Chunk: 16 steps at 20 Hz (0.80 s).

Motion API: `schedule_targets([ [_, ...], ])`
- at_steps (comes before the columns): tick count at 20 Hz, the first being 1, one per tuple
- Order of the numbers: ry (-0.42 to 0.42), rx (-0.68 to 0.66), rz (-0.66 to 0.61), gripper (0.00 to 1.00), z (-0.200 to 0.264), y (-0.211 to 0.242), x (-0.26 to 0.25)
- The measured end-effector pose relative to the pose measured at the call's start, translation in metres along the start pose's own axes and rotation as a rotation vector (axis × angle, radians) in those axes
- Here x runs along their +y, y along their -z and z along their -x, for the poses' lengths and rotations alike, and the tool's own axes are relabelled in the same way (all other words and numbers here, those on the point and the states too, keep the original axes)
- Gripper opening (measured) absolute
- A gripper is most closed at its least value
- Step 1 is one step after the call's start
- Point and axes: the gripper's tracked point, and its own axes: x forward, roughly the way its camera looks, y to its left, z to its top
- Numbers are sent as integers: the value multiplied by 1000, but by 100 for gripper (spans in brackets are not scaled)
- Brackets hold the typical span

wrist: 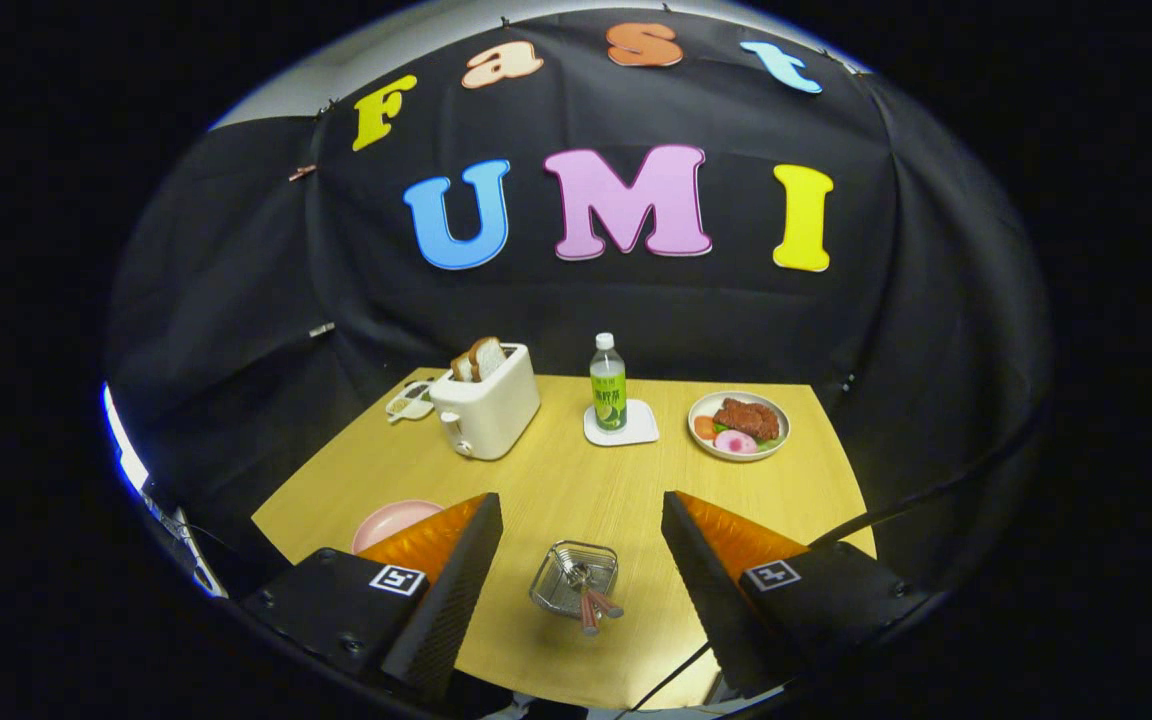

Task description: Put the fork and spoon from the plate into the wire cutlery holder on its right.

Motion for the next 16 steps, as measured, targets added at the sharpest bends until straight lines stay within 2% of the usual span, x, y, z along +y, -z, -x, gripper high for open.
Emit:
schedule_targets([
  [16, 34, -9, 4, 99, 18, -2, -15],
])
